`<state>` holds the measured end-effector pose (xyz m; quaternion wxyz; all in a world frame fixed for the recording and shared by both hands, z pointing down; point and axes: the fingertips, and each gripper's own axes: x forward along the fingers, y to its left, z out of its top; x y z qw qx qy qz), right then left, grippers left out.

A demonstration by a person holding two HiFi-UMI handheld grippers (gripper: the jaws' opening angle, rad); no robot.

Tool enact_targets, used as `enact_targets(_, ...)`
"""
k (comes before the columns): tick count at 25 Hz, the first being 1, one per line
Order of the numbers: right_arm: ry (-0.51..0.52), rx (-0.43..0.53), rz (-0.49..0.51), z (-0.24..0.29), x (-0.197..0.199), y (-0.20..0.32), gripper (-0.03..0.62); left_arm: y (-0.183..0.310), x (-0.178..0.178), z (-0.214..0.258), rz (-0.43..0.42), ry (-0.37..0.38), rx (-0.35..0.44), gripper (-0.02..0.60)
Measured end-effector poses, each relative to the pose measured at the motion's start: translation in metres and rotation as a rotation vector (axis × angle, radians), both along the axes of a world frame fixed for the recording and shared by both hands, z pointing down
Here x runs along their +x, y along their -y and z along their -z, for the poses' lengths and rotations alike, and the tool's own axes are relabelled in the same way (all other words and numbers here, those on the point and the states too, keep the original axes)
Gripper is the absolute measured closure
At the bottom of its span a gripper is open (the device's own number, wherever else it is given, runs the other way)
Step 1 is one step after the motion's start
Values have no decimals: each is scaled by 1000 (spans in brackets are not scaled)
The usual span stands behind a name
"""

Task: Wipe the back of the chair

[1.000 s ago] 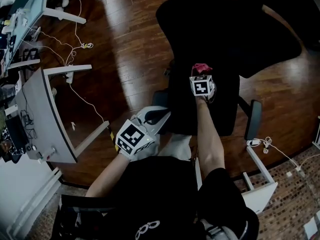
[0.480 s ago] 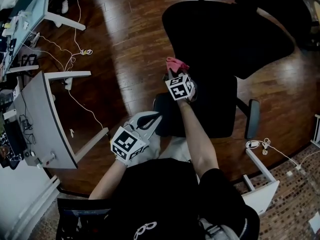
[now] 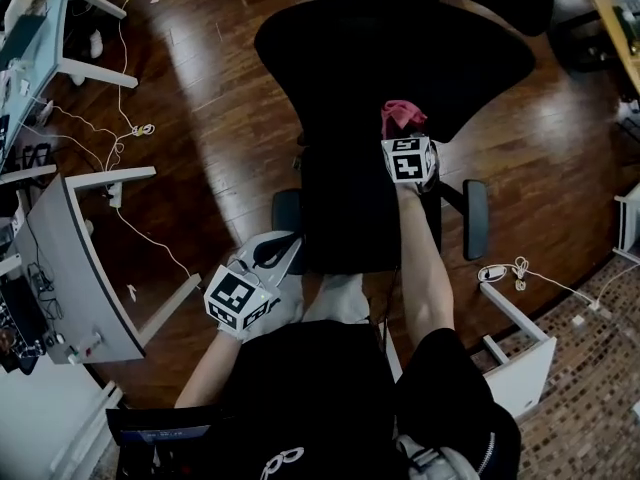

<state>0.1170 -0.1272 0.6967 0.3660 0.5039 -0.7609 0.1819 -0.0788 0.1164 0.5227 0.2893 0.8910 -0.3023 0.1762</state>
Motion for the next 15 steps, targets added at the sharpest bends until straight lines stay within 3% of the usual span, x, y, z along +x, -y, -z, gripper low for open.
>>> enact_targets(5, -79, 2, -127, 7, 120, 7, 545, -4, 32, 1, -28, -1, 5, 594)
enact_targets(9, -123, 13, -210, 13, 190, 13, 545, -5, 50, 2, -44, -1, 9, 594)
enact_targets(12, -124, 25, -259, 19, 217, 17, 545, -5, 59, 3, -48, -4, 13, 594)
enact_targets(15, -117, 41, -229, 28, 206, 21, 545, -5, 64, 5, -47, -7, 16, 594)
